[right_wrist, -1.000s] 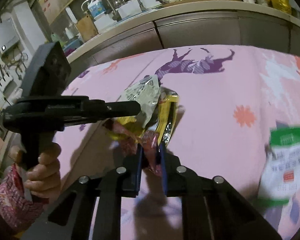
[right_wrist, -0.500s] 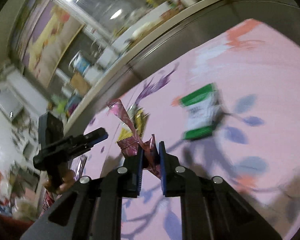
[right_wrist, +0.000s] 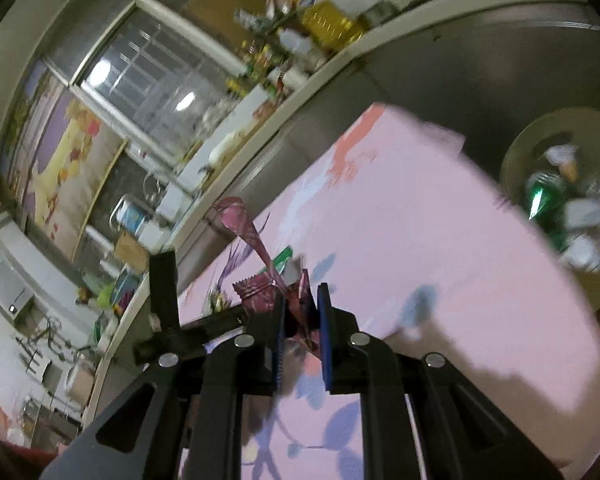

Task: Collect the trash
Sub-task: 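Carry the pink wrapper and green bag over the white bin and open both tools, then move the right tool to the yellow snack packet and grasp it, then pass the yellow packet from the right tool into the left tool's fingers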

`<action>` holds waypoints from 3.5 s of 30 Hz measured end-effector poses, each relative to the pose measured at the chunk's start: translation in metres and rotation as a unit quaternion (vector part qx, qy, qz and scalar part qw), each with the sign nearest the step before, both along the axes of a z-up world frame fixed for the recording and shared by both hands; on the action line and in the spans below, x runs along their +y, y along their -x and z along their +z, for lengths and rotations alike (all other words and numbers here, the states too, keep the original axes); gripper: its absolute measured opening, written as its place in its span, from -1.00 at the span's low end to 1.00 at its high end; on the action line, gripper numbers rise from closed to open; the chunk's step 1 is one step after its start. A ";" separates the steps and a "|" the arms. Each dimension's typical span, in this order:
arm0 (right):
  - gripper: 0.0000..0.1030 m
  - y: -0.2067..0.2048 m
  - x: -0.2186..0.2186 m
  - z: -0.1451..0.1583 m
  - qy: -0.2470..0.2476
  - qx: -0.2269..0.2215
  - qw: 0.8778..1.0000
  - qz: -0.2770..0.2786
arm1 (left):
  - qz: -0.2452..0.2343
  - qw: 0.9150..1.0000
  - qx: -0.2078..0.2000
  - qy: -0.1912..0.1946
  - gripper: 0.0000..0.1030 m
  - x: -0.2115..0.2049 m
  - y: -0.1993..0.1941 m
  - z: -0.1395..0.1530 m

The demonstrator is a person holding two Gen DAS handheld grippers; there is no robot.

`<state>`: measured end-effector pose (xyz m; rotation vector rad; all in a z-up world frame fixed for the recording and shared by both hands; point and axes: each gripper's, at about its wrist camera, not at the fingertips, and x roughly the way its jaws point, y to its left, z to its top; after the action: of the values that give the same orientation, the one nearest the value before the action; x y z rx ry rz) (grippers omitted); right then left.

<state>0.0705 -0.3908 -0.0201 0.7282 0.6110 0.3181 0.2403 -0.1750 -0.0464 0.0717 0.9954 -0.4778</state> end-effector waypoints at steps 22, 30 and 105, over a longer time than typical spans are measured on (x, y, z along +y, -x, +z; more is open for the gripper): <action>-0.32 -0.026 -0.212 -0.054 0.085 0.129 0.978 -0.137 | -0.233 0.972 0.022 0.027 -0.02 -0.265 0.038 0.056; 0.29 -0.025 -0.227 -0.053 0.060 0.112 0.980 -0.154 | -0.218 0.975 0.049 -0.001 0.56 -0.296 0.033 0.030; -0.71 -0.057 0.129 -0.132 -0.367 0.158 0.915 0.054 | 0.068 0.943 0.155 0.287 0.02 0.160 0.087 -0.019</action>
<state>0.1271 -0.2615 -0.1519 1.4940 0.8482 0.5500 0.1538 -0.0150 -0.0659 -0.6105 1.1222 -0.6479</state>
